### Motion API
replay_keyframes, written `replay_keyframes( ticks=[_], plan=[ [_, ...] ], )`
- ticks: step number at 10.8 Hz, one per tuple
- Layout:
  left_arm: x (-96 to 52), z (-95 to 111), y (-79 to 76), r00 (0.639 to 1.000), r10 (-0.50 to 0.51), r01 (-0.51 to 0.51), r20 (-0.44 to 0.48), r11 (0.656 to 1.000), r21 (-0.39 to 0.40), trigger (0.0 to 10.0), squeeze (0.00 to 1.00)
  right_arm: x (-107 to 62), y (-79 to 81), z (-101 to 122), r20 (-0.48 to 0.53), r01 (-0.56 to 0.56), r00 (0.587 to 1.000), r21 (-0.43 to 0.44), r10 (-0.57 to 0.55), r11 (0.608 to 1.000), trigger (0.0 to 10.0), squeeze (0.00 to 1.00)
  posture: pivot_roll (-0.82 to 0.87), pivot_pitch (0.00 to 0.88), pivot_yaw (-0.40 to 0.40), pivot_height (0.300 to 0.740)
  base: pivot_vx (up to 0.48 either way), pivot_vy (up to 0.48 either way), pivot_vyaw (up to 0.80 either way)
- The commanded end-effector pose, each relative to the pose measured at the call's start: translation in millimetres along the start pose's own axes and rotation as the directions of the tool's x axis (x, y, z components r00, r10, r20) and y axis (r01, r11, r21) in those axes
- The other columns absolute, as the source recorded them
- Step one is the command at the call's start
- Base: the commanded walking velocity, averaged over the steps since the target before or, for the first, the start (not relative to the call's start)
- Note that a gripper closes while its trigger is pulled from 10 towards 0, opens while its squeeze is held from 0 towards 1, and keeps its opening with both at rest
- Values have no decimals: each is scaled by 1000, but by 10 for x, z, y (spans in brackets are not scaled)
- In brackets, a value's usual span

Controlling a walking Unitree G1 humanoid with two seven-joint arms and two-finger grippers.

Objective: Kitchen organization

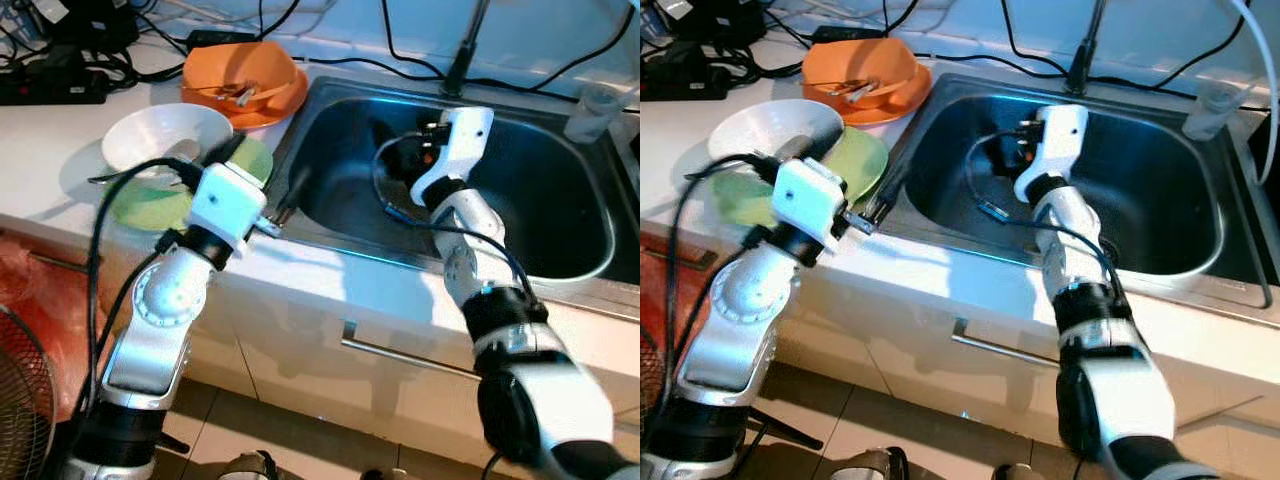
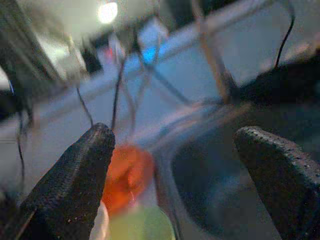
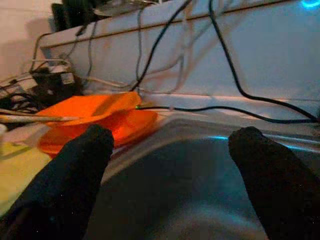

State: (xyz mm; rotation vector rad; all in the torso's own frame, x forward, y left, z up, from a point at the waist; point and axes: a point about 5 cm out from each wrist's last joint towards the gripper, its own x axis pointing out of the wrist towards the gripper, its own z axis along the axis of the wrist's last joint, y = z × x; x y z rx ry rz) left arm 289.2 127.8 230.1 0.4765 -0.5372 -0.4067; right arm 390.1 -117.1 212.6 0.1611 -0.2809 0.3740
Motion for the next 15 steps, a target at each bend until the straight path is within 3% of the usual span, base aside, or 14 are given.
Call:
replay_keyframes(
  ticks=[1, 3, 4, 5, 6, 7, 8, 14, 15],
  plan=[
    [2, 69, -66, 999, -23, 22, 45, 999, 31, 10000, 1000, -2, 66, 26, 10, -27, 1000, 8, 27, 1000, 10000, 1000, 104, 71, -6, 740, 0, 0, 0],
    [30, 166, -47, 993, -12, -3, 119, 991, 132, 10000, 1000, -10, 244, 40, 28, -76, 997, 36, 75, 996, 10000, 1000, 104, 58, -4, 740, 0, 0, 0],
    [15, 205, 97, 987, 82, -106, 136, 978, 180, 10000, 1000, -22, 337, 44, 30, -98, 995, 45, 97, 994, 10000, 1000, 108, 55, -2, 740, 0, 0, 0],
    [-90, 105, 219, 981, 171, -187, 88, 954, 236, 10000, 1000, -49, 432, 46, 25, -134, 991, 73, 132, 988, 10000, 1000, 112, 54, -3, 740, 0, 0, 0],
    [-204, -13, 288, 974, 226, -226, 33, 935, 272, 10000, 1000, -88, 532, 45, 19, -183, 983, 111, 182, 977, 10000, 925, 114, 55, -3, 740, 0, 0, 0],
    [-275, -93, 315, 969, 248, -238, 1, 925, 295, 10000, 1000, -136, 616, 37, 7, -233, 972, 139, 235, 962, 10000, 643, 116, 54, -6, 740, 0, 0, 0],
    [-305, -150, 333, 964, 264, -246, -24, 923, 297, 10000, 1000, -186, 665, 16, -8, -274, 960, 144, 278, 951, 10000, 557, 115, 54, -6, 740, 0, 0, 0],
    [-300, -534, 385, 953, 233, -166, -196, 937, 306, 10000, 1000, -290, 690, 66, -41, -288, 954, 159, 298, 944, 10000, 565, 98, 52, 2, 740, 0, 0, 0],
    [-279, -574, 388, 952, 231, -165, -202, 940, 299, 10000, 0, -297, 686, 75, -42, -284, 955, 162, 294, 945, 10000, 565, 98, 53, 2, 740, 0, 0, 0]
  ],
)
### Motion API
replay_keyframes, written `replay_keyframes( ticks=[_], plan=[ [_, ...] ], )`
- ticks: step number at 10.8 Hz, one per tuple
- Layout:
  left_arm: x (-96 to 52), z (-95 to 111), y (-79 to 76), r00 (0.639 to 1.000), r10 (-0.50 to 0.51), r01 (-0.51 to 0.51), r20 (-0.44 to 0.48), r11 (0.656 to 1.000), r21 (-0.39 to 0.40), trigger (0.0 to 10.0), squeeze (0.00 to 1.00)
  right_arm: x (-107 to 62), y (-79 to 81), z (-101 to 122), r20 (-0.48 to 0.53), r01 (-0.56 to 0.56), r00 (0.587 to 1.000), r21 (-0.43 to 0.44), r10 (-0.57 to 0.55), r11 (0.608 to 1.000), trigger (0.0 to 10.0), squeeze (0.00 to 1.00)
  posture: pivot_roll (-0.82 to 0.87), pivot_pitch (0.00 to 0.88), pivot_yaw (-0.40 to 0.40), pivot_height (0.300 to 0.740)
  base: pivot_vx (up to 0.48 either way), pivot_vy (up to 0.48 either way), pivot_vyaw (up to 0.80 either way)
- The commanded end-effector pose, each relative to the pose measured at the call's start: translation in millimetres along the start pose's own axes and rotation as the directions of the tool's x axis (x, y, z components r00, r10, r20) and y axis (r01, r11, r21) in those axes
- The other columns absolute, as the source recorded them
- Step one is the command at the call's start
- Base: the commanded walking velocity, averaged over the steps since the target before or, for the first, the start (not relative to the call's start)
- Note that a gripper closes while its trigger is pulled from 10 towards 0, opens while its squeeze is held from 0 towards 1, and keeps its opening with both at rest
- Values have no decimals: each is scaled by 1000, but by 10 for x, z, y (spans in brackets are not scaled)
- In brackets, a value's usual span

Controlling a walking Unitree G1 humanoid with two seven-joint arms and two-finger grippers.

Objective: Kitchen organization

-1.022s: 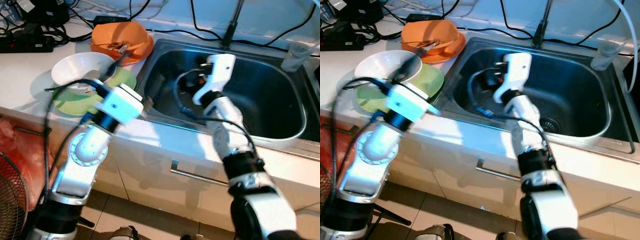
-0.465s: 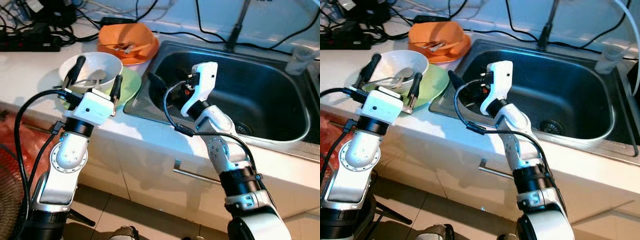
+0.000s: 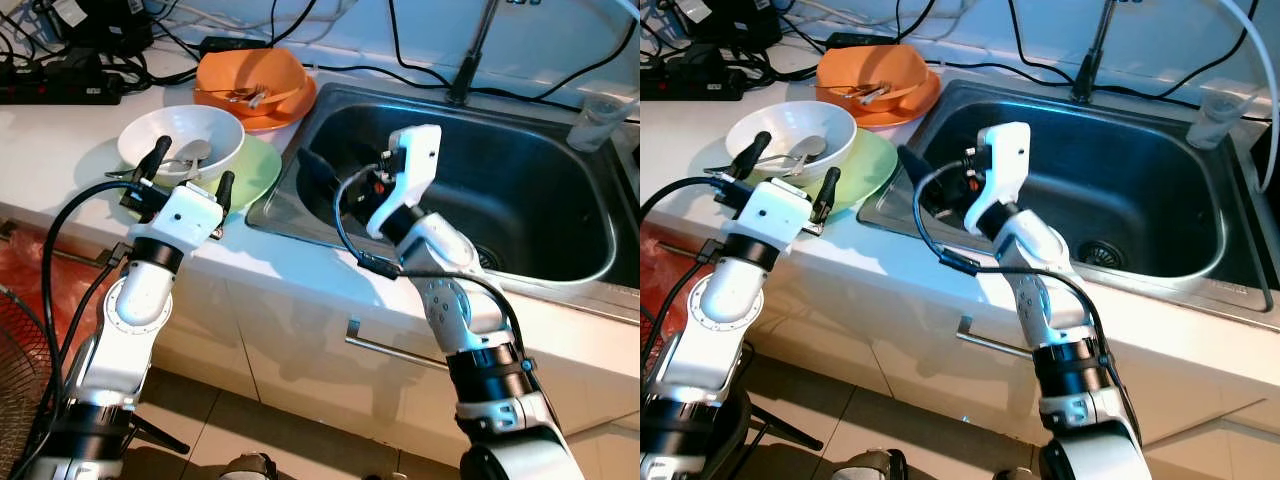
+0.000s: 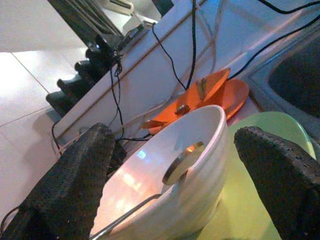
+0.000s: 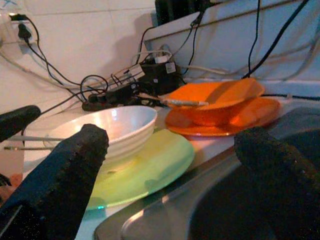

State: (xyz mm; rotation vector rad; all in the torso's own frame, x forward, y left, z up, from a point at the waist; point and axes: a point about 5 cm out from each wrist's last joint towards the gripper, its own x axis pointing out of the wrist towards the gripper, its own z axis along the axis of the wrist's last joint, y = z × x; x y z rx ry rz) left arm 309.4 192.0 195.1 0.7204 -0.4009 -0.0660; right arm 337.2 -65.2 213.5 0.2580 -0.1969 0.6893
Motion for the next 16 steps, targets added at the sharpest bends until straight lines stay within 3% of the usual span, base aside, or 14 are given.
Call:
replay_keyframes(
  ticks=[1, 2, 3, 4, 5, 6, 8, 9, 16],
  plan=[
    [31, 4, -18, 1000, -25, 25, 15, 1000, 2, 9725, 0, -7, 14, 48, 11, 0, 1000, 0, 0, 1000, 10000, 561, 95, 55, 5, 740, 0, 0, 0],
    [42, -9, -21, 1000, -26, 26, 12, 1000, -1, 6902, 0, -8, 16, 50, 10, 1, 1000, 1, -1, 1000, 10000, 561, 95, 55, 6, 740, 0, 0, 0],
    [68, -40, -39, 998, -57, 57, 15, 998, 2, 431, 0, -16, 24, 56, 10, 2, 1000, 4, -2, 1000, 10000, 561, 91, 55, 10, 740, 0, 0, 0],
    [78, -45, -48, 997, -75, 75, 22, 997, 3, 431, 0, -22, 26, 58, 10, 3, 1000, 5, -3, 1000, 10000, 561, 91, 56, 11, 740, 0, 0, 0],
    [90, -46, -56, 995, -92, 92, 33, 996, -1, 7098, 0, -28, 26, 59, 9, 4, 1000, 5, -4, 1000, 10000, 565, 89, 56, 12, 740, 0, 0, 0],
    [106, -58, -74, 992, -119, 119, 38, 993, -3, 10000, 0, -33, 24, 62, 10, 6, 1000, 5, -6, 1000, 10000, 565, 88, 57, 14, 740, 0, 0, 0],
    [127, -80, -112, 987, -156, 156, 37, 988, -8, 4118, 0, -40, 21, 58, 10, 10, 1000, 5, -10, 1000, 10000, 565, 86, 57, 18, 740, 0, 0, 0],
    [136, -93, -124, 985, -167, 167, 41, 986, -8, 0, 0, -44, 22, 58, 10, 13, 1000, 6, -13, 1000, 10000, 569, 87, 58, 19, 740, 0, 0, 0],
    [179, -132, -74, 988, -145, 145, 56, 989, 13, 0, 0, -39, 52, 74, 14, 13, 1000, 11, -13, 1000, 10000, 573, 85, 50, 18, 740, 0, 0, 0]
  ],
)
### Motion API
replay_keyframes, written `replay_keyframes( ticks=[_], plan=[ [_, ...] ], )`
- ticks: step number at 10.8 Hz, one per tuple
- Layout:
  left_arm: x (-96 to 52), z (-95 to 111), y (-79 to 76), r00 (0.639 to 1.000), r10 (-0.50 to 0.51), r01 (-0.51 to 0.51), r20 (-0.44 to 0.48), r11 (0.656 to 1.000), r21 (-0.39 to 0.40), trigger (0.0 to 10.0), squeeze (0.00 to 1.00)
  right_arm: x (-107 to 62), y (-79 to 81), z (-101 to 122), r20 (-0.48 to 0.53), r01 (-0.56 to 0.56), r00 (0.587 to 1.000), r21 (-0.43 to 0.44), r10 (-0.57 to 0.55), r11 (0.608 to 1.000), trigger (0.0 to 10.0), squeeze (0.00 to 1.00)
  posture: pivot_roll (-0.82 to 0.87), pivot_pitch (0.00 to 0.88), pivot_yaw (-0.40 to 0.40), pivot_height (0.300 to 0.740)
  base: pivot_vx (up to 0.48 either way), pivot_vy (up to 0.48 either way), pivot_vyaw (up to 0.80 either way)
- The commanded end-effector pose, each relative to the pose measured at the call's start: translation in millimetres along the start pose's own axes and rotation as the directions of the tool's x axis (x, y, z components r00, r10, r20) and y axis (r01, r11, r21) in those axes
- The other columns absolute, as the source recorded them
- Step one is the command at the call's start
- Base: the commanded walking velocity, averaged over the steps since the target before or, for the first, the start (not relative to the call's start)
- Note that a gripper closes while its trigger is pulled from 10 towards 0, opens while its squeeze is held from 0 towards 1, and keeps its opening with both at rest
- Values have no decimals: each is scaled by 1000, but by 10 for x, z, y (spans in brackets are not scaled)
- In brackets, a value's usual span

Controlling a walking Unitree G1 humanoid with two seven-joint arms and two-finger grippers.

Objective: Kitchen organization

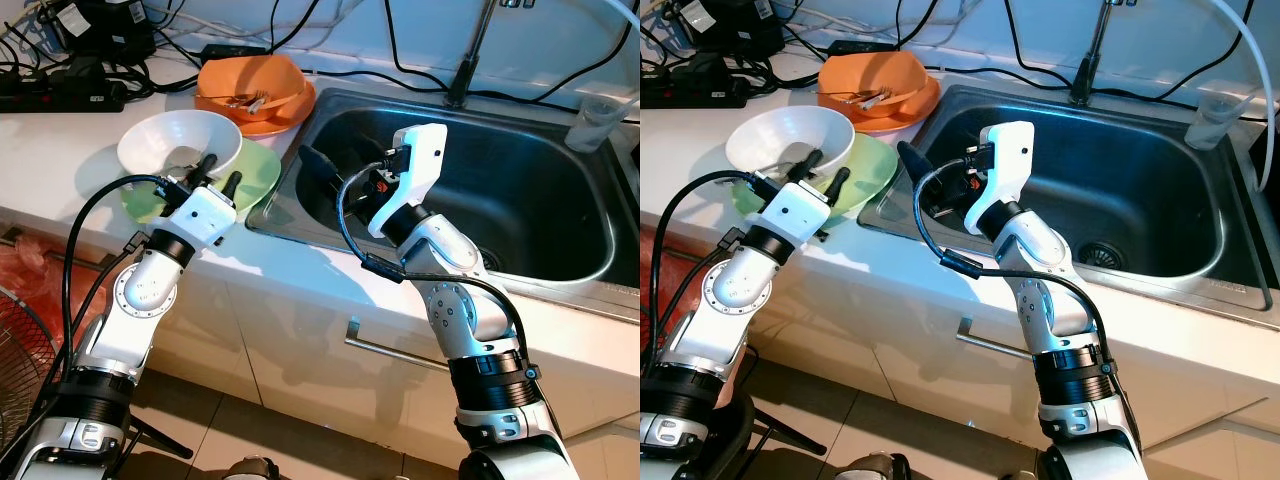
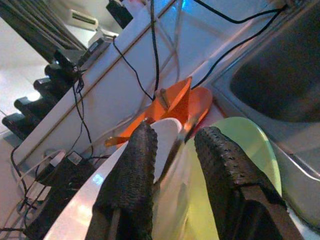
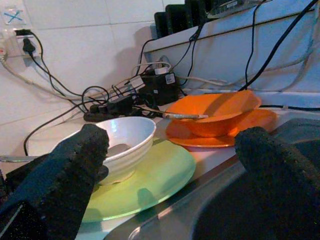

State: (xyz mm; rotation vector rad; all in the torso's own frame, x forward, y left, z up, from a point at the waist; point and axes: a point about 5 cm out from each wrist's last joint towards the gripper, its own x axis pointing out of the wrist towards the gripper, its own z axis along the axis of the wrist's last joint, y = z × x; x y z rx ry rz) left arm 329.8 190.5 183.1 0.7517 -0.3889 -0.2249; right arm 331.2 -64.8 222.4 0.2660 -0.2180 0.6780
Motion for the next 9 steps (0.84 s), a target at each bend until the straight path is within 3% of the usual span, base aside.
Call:
replay_keyframes(
  ticks=[1, 9],
  plan=[
    [24, 20, 49, 1000, 17, -17, 16, 1000, 13, 0, 0, -21, -7, -15, -10, 7, 1000, 8, -7, 1000, 10000, 573, 85, 50, 18, 740, 0, 0, 0],
    [29, 115, 175, 989, 116, -121, 89, 992, 46, 0, 0, -23, -35, -37, -15, 25, 1000, 5, -25, 1000, 10000, 576, 83, 51, 9, 740, 0, 0, 0]
  ],
)
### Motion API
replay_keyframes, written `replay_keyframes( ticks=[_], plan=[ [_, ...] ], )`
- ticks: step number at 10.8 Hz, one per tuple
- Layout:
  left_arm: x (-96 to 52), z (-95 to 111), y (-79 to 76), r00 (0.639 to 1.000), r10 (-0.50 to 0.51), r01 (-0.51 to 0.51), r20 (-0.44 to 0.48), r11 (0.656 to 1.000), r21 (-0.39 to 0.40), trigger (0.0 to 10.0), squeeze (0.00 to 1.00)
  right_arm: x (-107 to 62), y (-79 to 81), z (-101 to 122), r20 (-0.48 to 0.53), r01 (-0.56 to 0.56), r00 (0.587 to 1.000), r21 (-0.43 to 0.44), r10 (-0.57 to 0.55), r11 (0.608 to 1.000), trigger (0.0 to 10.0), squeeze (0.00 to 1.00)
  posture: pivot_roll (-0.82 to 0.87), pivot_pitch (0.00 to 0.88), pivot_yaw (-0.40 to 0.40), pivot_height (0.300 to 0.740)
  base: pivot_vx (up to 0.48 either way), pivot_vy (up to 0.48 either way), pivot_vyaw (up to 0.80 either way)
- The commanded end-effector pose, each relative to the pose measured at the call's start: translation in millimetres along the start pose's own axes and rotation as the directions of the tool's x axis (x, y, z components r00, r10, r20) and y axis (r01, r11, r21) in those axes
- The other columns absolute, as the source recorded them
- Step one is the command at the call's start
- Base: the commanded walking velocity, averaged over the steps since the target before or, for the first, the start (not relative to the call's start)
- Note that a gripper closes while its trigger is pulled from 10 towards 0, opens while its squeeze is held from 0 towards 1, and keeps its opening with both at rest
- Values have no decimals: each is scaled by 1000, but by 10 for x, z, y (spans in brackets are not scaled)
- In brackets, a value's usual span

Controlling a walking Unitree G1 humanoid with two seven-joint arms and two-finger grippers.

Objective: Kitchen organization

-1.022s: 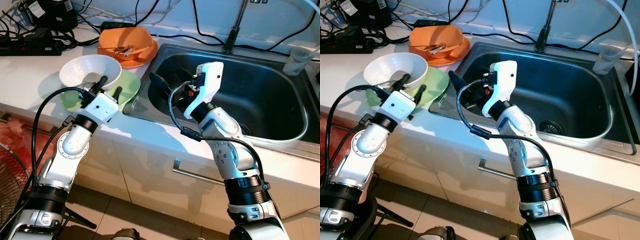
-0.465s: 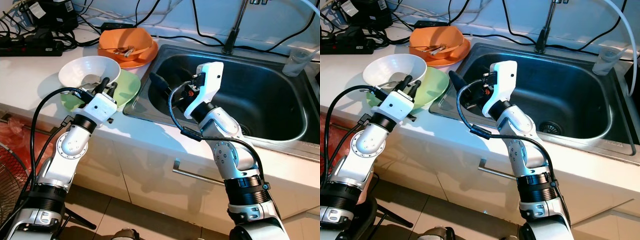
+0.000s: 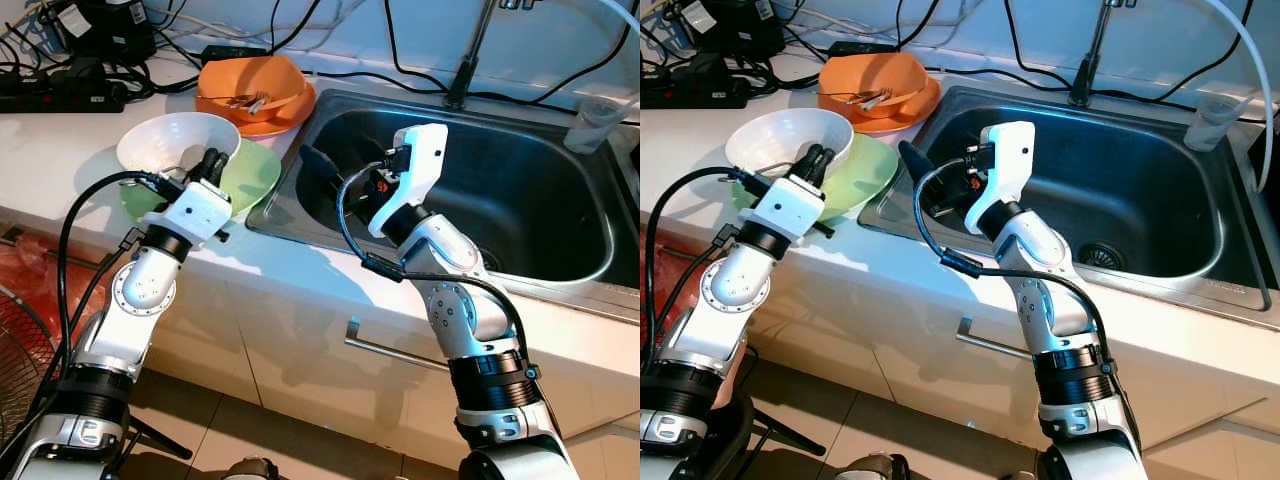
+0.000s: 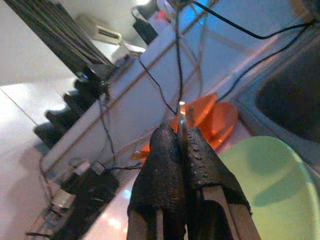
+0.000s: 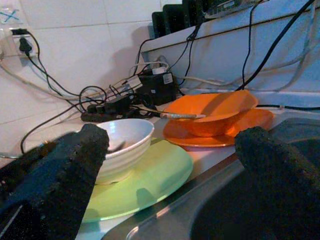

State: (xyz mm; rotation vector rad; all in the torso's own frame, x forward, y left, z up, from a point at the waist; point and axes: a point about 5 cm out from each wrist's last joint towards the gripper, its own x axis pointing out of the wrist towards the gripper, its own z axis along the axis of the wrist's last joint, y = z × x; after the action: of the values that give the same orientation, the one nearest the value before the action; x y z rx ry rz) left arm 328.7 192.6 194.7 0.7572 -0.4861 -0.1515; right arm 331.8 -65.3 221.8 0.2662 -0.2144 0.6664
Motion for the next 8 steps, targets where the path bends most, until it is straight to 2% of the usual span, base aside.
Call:
replay_keyframes(
  ticks=[1, 3, 5, 6, 7, 8],
  plan=[
    [38, 92, 129, 997, 53, -55, 58, 998, 41, 0, 0, -22, -33, -33, -14, 16, 1000, 6, -16, 1000, 10000, 573, 83, 51, 8, 740, 0, 0, 0],
    [64, 232, 201, 985, 98, -111, 139, 989, 94, 0, 0, -21, -41, -34, -13, 22, 1000, 9, -22, 1000, 10000, 573, 82, 50, 7, 740, 0, 0, 0],
    [130, 501, 208, 958, 100, -142, 270, 979, 144, 0, 0, -22, -54, -42, -13, 26, 1000, 14, -26, 1000, 10000, 573, 82, 47, 3, 740, 0, 0, 0],
    [168, 607, 176, 947, 101, -139, 304, 984, 108, 0, 0, -16, -56, -37, -12, 28, 1000, 17, -27, 999, 10000, 569, 79, 47, 2, 740, 0, 0, 0],
    [241, 695, 204, 942, 160, -168, 295, 986, -1, 0, 0, -15, -66, -32, -9, 38, 999, 16, -38, 999, 10000, 561, 77, 48, 0, 740, 0, 0, 0],
    [352, 793, 230, 933, 236, -200, 271, 968, -155, 0, 0, -18, -89, -39, -10, 57, 998, 33, -56, 998, 10000, 549, 80, 50, -4, 740, 0, 0, 0]
  ],
)
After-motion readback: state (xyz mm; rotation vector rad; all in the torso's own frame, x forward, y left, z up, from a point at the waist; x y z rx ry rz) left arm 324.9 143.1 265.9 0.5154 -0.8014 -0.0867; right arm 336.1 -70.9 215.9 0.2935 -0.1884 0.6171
